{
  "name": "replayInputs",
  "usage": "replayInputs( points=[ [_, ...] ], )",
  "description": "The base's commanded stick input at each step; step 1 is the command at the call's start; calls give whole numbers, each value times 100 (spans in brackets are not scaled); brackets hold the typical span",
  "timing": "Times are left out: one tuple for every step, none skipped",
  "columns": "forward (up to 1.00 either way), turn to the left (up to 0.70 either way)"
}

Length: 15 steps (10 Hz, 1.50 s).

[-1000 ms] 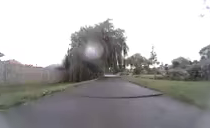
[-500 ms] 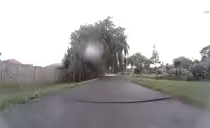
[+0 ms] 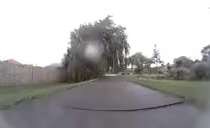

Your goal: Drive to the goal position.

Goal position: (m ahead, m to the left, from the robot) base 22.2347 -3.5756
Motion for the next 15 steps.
replayInputs(
  points=[
    [85, 0],
    [85, 0],
    [85, 0],
    [85, 0],
    [85, 0],
    [85, 0],
    [85, 0],
    [85, 0],
    [85, 0],
    [85, 0],
    [85, 0],
    [85, 0],
    [85, 0],
    [85, 0],
    [85, 0]
  ],
)
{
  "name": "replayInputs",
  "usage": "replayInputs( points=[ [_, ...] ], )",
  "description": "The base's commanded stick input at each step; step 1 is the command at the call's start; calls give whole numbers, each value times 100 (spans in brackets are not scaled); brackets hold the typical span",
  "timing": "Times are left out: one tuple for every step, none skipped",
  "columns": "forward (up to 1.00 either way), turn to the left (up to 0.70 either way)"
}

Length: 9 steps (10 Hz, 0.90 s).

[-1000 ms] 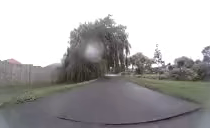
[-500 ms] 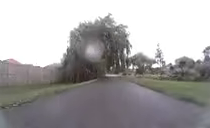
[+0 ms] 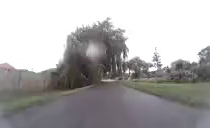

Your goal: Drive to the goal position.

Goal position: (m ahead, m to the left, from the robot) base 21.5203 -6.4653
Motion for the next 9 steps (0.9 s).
replayInputs(
  points=[
    [85, 0],
    [85, 0],
    [85, 0],
    [85, 0],
    [85, 0],
    [85, 0],
    [85, 0],
    [85, 0],
    [85, 0]
  ],
)
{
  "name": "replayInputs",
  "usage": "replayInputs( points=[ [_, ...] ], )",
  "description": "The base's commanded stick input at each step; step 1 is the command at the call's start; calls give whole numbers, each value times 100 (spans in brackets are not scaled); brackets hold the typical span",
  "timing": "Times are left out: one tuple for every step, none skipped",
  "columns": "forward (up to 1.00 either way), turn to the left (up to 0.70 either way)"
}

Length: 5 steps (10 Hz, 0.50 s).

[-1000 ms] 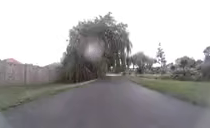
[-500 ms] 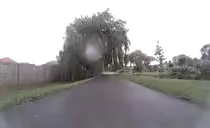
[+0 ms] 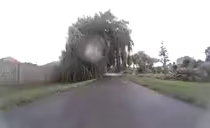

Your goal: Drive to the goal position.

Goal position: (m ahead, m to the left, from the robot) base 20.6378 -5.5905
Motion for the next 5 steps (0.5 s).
replayInputs(
  points=[
    [85, 0],
    [85, 0],
    [85, 0],
    [85, 0],
    [85, 0]
  ],
)
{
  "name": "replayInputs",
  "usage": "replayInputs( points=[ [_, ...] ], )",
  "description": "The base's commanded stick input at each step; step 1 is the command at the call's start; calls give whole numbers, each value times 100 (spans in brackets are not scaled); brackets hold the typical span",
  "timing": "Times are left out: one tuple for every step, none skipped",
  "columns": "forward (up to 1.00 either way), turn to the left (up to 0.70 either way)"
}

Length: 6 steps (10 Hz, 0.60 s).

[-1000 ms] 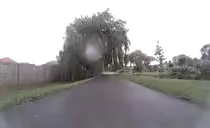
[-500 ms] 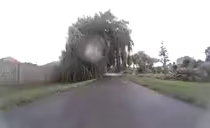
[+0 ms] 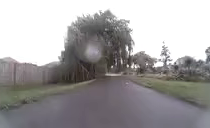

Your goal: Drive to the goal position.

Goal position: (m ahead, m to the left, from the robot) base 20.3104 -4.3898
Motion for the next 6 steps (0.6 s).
replayInputs(
  points=[
    [85, 0],
    [85, 0],
    [85, 0],
    [85, 0],
    [85, 0],
    [85, 0]
  ],
)
